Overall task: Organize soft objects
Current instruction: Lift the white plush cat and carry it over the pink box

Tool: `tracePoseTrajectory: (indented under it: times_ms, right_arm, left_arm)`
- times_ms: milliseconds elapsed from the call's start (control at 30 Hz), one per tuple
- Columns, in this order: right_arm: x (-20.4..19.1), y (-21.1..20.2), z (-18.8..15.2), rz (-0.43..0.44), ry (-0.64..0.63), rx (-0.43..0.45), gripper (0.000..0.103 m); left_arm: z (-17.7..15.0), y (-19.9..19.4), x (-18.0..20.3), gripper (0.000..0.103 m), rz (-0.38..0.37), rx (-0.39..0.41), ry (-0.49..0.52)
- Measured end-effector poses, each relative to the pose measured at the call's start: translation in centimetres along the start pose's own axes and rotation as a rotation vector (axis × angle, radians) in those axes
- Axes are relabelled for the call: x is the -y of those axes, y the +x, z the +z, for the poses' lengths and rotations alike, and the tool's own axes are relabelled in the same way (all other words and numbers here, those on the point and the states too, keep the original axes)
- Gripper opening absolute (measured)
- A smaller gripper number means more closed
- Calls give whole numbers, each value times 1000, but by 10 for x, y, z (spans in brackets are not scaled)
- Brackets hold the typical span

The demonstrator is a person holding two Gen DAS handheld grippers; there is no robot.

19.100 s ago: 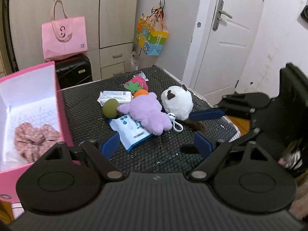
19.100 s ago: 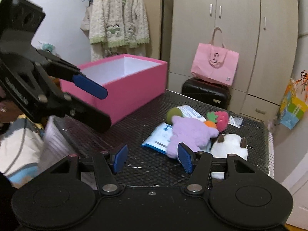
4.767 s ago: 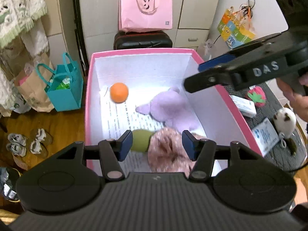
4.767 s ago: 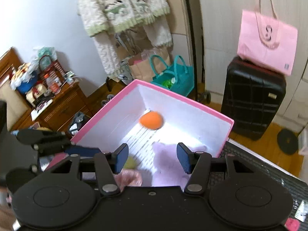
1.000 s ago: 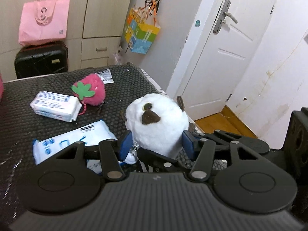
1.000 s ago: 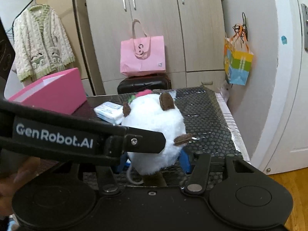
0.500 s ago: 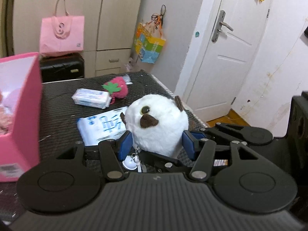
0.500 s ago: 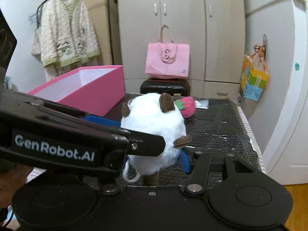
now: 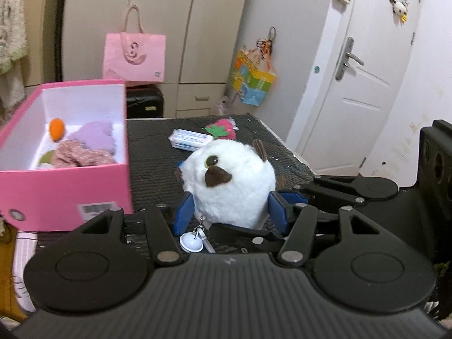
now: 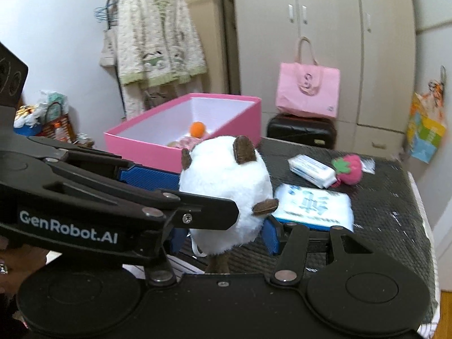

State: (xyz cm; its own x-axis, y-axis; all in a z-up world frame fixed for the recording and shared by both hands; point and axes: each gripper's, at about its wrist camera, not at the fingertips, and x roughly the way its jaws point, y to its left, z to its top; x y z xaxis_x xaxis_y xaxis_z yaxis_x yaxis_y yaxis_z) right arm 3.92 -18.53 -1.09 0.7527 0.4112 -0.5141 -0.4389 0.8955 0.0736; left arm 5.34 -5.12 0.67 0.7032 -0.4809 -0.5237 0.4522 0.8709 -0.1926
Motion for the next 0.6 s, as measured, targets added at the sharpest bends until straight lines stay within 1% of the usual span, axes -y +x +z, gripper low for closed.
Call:
tracePoseTrajectory:
  times_ms: [233, 600]
  right_arm:
    - [-23, 2, 19, 61, -44, 33, 59]
    - [-47, 17, 52, 111, -112, 93, 59]
  left_arm:
    - [7, -27, -19, 57, 37, 45, 0]
    - [21, -51, -45, 57, 100, 135, -4]
